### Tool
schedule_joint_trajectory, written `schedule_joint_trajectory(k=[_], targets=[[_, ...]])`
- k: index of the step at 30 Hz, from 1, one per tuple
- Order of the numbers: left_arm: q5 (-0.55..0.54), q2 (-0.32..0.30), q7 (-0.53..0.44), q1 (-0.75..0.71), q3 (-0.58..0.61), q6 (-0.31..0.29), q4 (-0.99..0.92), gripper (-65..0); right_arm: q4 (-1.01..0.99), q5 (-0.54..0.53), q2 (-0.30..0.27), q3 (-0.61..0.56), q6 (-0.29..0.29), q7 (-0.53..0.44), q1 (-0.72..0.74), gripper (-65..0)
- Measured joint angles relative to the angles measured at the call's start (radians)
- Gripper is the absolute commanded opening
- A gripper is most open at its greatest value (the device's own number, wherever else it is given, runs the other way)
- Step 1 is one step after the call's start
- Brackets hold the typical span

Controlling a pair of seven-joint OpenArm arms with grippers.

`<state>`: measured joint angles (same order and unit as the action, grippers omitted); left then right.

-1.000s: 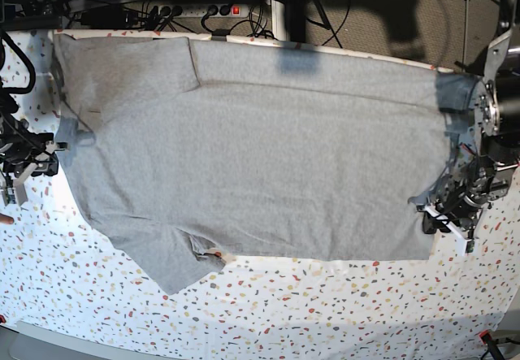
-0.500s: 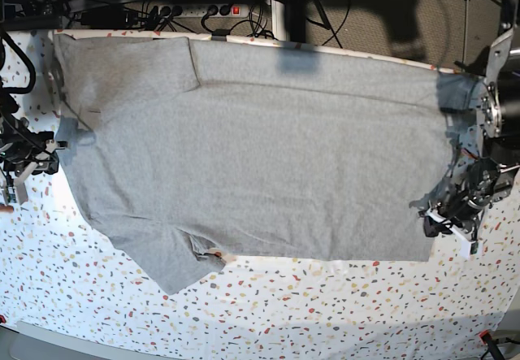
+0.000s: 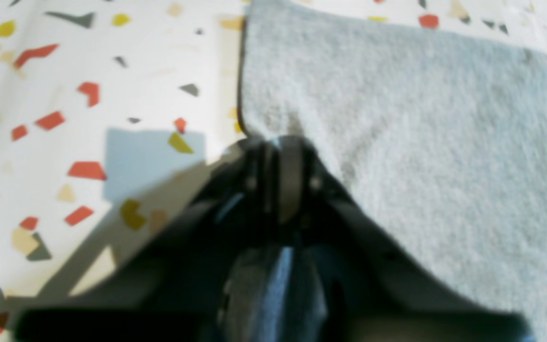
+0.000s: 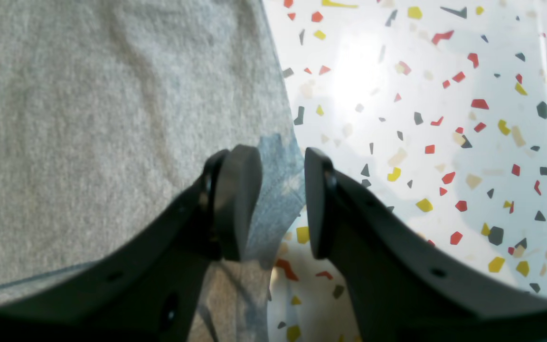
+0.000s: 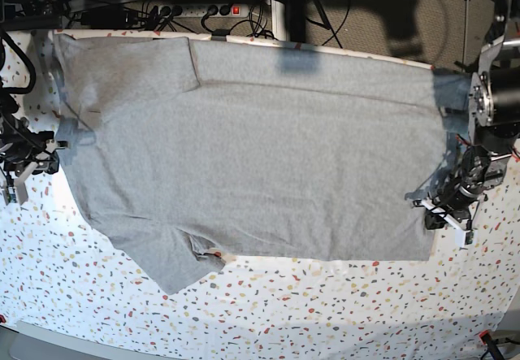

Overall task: Fold the T-shirt properly
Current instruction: 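Grasp the hem corners with both grippers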

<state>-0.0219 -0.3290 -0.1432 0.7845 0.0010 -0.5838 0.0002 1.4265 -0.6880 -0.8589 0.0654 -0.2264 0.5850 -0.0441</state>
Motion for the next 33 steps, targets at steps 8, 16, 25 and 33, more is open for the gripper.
schedule_joint_trajectory(k=[8,16,25,33], targets=[[0.022,0.016,0.01,0.008,0.0,-0.003,0.0,-65.0,0.0,0.0,0.0,0.0,0.0,0.0,0.0,-44.8],[0.026,0.016,-0.015,0.005,0.0,-0.003,0.0,-65.0,-0.038,-0.001,0.0,-0.008,-0.023,-0.042,0.026,-44.8],[0.029,0.016,-0.018,0.005,0.0,-0.003,0.0,-65.0,-0.265,-0.076,-0.026,-0.288,-0.059,-0.051,0.349,-44.8],[0.025,0.027,-0.035,-0.002,0.0,-0.003,0.0,-65.0,-0.669,-0.077,0.098,-0.631,-0.074,-0.06,0.703,-44.8]])
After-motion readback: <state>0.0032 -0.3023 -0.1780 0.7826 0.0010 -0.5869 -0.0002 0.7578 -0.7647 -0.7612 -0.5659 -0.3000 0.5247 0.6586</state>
